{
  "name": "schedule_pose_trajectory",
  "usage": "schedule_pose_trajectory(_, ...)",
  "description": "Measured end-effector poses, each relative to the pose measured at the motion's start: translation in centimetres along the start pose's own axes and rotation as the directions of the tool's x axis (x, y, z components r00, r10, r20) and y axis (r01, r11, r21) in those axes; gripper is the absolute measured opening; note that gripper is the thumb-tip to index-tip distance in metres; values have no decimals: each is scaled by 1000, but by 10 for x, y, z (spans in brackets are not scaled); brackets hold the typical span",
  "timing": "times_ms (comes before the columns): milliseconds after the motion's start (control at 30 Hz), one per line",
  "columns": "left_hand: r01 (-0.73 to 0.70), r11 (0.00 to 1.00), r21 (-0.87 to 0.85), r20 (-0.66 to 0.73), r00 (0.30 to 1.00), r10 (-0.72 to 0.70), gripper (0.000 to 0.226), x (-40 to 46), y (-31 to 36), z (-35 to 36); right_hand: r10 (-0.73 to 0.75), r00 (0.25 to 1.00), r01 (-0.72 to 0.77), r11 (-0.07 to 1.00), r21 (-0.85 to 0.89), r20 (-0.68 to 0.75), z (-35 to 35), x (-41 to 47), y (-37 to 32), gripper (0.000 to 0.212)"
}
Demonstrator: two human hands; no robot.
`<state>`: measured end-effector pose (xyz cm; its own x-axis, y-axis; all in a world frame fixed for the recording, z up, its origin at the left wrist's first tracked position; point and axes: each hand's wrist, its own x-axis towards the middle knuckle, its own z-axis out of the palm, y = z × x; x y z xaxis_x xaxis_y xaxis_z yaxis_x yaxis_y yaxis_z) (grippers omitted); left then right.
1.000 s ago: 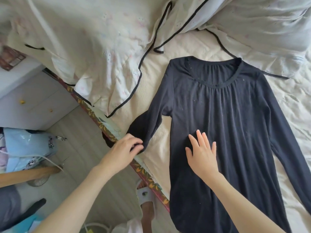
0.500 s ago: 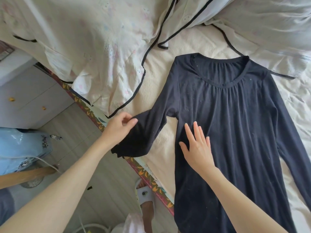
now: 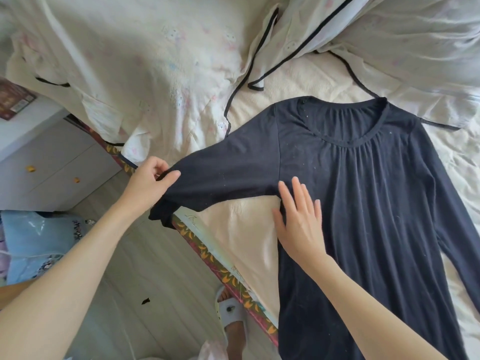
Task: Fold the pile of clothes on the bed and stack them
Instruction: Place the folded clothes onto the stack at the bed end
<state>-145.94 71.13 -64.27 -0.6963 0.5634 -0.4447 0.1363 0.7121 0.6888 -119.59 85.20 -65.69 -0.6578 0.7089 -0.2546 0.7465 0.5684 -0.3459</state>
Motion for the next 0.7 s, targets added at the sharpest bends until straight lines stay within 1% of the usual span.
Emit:
schedule_pose_trajectory(67, 55, 996, 76, 102, 993, -62, 31, 2, -3, -2, -56, 984, 71, 994, -83, 169, 5, 5, 1, 59)
schedule_pose_trajectory(100, 37, 991, 128, 111, 992, -52, 30, 3, -4, -3, -61, 974, 84, 991, -99, 217, 7, 6, 3, 60)
schedule_pose_trajectory(133, 6, 984, 181, 76, 997, -20, 25, 4, -3, -4, -60, 971, 82, 993, -88, 231, 7, 7, 5, 60)
schedule_pose_trajectory(200, -35, 968, 248, -86, 995, 58, 15, 2, 2, -4, -68, 979, 71, 997, -6, 192, 3, 6, 5, 58)
schedule_pose_trajectory(267, -48, 961, 271, -221, 969, 111, 16, -7, 8, 0, -74, 984, 68, 997, 44, 159, -1, 1, 8, 56)
schedule_pose_trajectory(367, -114, 933, 341, -340, 911, 235, 24, -31, 17, 18, -61, 986, 61, 998, 5, 154, -7, -12, 19, 54)
schedule_pose_trajectory(400, -130, 940, 315, -358, 901, 245, 22, -41, 19, 29, -45, 990, 46, 999, -3, 137, -8, -18, 23, 53)
schedule_pose_trajectory(433, -132, 961, 243, -344, 915, 213, 18, -52, 21, 42, -22, 994, 22, 1000, -3, 110, -10, -24, 28, 51)
schedule_pose_trajectory(467, -107, 984, 141, -282, 949, 144, 12, -64, 23, 57, 13, 997, -14, 1000, 1, 79, -13, -30, 35, 50)
schedule_pose_trajectory(500, -49, 998, 50, -168, 984, 57, 8, -76, 23, 76, 56, 997, -56, 998, 8, 54, -16, -38, 42, 49)
schedule_pose_trajectory(533, 23, 1000, 2, -24, 999, -23, 5, -89, 23, 96, 103, 994, -103, 995, 11, 42, -19, -46, 52, 48)
schedule_pose_trajectory(567, 77, 997, -4, 109, 991, -76, 7, -101, 23, 118, 149, 988, -149, 989, 12, 43, -21, -56, 64, 48)
schedule_pose_trajectory(600, 110, 994, 0, 207, 973, -107, 12, -113, 24, 139, 192, 980, -193, 981, 8, 49, -23, -67, 77, 48)
schedule_pose_trajectory(633, 137, 991, -4, 266, 955, -131, 15, -125, 24, 159, 232, 971, -233, 973, 4, 51, -26, -79, 91, 48)
schedule_pose_trajectory(700, 191, 981, -31, 309, 935, -172, 16, -146, 30, 192, 312, 949, -312, 950, 0, 39, -32, -102, 120, 47)
